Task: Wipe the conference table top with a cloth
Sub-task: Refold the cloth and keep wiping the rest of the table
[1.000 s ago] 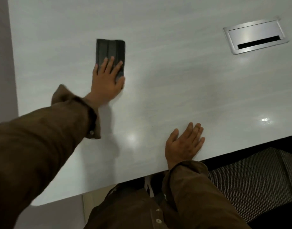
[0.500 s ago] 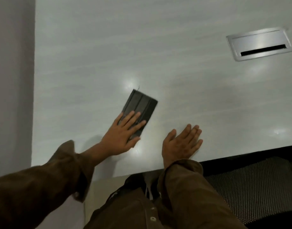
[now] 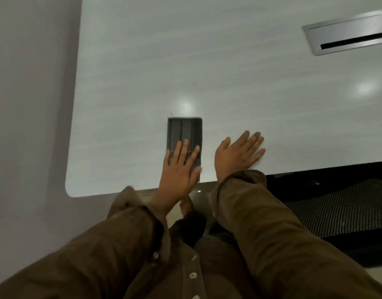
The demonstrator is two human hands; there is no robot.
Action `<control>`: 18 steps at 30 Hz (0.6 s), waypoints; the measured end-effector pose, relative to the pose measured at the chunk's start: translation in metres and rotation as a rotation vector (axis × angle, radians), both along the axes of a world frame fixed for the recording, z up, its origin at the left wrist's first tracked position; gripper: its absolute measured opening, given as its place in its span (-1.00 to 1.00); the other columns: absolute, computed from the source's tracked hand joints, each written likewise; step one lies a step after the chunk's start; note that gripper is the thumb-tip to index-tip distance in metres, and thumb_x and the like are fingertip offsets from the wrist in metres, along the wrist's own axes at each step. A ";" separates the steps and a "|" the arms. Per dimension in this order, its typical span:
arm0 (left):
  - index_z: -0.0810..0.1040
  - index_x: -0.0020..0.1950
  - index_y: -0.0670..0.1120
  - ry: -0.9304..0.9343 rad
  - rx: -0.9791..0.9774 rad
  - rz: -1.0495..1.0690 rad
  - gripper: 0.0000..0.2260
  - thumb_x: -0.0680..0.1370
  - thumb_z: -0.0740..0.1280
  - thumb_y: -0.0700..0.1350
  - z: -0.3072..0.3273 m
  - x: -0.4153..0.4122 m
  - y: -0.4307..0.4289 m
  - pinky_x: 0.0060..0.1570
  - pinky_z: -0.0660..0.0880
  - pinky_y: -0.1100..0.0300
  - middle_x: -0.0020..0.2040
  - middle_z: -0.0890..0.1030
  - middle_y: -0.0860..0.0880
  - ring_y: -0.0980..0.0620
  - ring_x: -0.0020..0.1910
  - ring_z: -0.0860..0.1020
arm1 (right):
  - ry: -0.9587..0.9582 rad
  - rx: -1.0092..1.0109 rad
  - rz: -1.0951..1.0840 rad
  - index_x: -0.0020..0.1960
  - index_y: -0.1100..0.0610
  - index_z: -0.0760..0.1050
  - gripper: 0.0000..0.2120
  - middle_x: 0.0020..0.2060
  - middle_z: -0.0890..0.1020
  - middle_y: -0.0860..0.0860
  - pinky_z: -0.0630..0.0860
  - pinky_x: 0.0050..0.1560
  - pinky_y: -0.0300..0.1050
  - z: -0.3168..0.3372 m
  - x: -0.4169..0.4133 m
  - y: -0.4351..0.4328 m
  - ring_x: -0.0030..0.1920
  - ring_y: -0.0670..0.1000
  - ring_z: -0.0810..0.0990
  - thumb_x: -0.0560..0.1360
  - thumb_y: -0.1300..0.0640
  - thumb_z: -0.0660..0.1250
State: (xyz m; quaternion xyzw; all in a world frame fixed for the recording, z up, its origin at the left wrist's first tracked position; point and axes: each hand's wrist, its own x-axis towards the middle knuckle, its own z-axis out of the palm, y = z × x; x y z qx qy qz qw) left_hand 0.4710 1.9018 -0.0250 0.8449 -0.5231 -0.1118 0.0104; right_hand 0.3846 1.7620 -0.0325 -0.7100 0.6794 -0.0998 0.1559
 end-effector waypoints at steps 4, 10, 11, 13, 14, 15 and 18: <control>-0.08 0.61 0.12 -0.017 0.052 -0.092 -0.45 0.65 -0.06 0.23 0.005 0.006 0.084 0.49 0.07 -0.19 0.63 -0.07 -0.05 -0.05 0.60 -0.09 | -0.014 0.029 0.087 0.54 0.21 0.21 -0.39 0.56 0.17 0.26 -0.02 0.55 0.23 0.002 -0.012 0.001 0.58 0.23 0.07 0.60 -0.09 0.17; -0.07 0.61 0.15 0.052 0.031 0.213 -0.43 0.62 -0.13 0.29 0.012 0.023 0.034 0.53 -0.10 -0.14 0.62 -0.11 -0.04 -0.03 0.59 -0.16 | 0.048 0.101 0.209 0.58 0.18 0.10 -0.38 0.59 0.06 0.21 -0.12 0.56 0.19 0.010 -0.021 0.000 0.60 0.19 -0.03 0.63 -0.09 0.11; -0.11 0.61 0.13 0.060 0.042 0.282 -0.43 0.63 -0.12 0.27 0.010 0.016 0.017 0.53 -0.16 -0.15 0.62 -0.15 -0.06 -0.05 0.59 -0.19 | 0.072 0.111 0.222 0.59 0.18 0.09 -0.38 0.60 0.05 0.21 -0.12 0.56 0.19 0.012 -0.022 0.002 0.60 0.19 -0.04 0.64 -0.09 0.10; -0.15 0.61 0.10 0.052 0.058 0.333 -0.44 0.65 -0.10 0.23 0.008 0.001 -0.009 0.52 -0.22 -0.17 0.62 -0.18 -0.09 -0.08 0.59 -0.22 | 0.092 0.131 0.232 0.59 0.18 0.08 -0.39 0.60 0.05 0.21 -0.11 0.56 0.20 0.015 -0.019 0.006 0.60 0.20 -0.03 0.64 -0.07 0.11; -0.14 0.61 0.09 0.044 0.049 0.301 -0.44 0.65 -0.10 0.22 0.007 -0.006 -0.012 0.52 -0.20 -0.19 0.62 -0.17 -0.10 -0.09 0.59 -0.21 | 0.100 0.130 0.232 0.58 0.18 0.10 -0.40 0.59 0.06 0.21 -0.11 0.56 0.21 0.017 -0.017 0.008 0.60 0.20 -0.03 0.63 -0.05 0.12; -0.12 0.62 0.08 0.028 0.033 0.228 -0.44 0.65 -0.10 0.23 0.006 -0.010 -0.005 0.52 -0.14 -0.21 0.62 -0.15 -0.10 -0.10 0.59 -0.19 | 0.102 0.131 0.239 0.57 0.18 0.12 -0.41 0.59 0.07 0.22 -0.10 0.56 0.22 0.019 -0.014 0.011 0.60 0.21 -0.02 0.63 -0.04 0.13; 0.00 0.61 0.10 -0.003 0.006 -0.102 -0.48 0.67 -0.11 0.22 0.004 -0.007 0.050 0.51 0.01 -0.20 0.62 -0.04 -0.07 -0.06 0.60 -0.11 | 0.076 0.113 0.330 0.53 0.18 0.21 -0.47 0.57 0.14 0.22 -0.08 0.55 0.26 0.020 -0.004 0.017 0.59 0.22 0.03 0.61 0.03 0.18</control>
